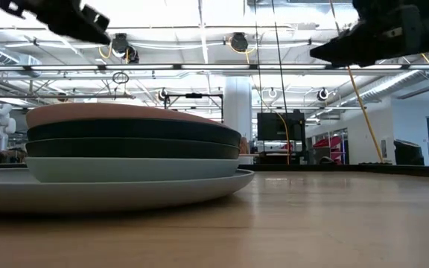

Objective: Stack plastic plates
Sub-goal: Return to Home Position

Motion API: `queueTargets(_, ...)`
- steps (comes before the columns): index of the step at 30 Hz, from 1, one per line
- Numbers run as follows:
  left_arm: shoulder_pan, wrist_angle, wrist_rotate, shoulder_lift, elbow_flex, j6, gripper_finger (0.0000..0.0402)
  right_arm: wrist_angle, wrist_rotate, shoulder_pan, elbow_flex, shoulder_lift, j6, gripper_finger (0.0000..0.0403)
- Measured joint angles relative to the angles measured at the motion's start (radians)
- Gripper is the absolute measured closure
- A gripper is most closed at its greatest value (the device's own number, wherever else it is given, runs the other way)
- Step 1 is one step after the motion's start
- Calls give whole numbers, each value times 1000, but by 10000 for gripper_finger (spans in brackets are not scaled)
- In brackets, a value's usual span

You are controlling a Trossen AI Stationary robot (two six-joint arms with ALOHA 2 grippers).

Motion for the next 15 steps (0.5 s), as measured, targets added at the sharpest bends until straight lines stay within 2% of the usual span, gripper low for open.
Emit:
queueTargets(7, 56, 150, -4, -277, -223, -75, 396, 0, 1, -11, -84, -150, 46, 395)
queueTargets(15, 101, 210, -15, -522, -339, -175, 396, 0, 2, -51, -153, -314, 99, 395)
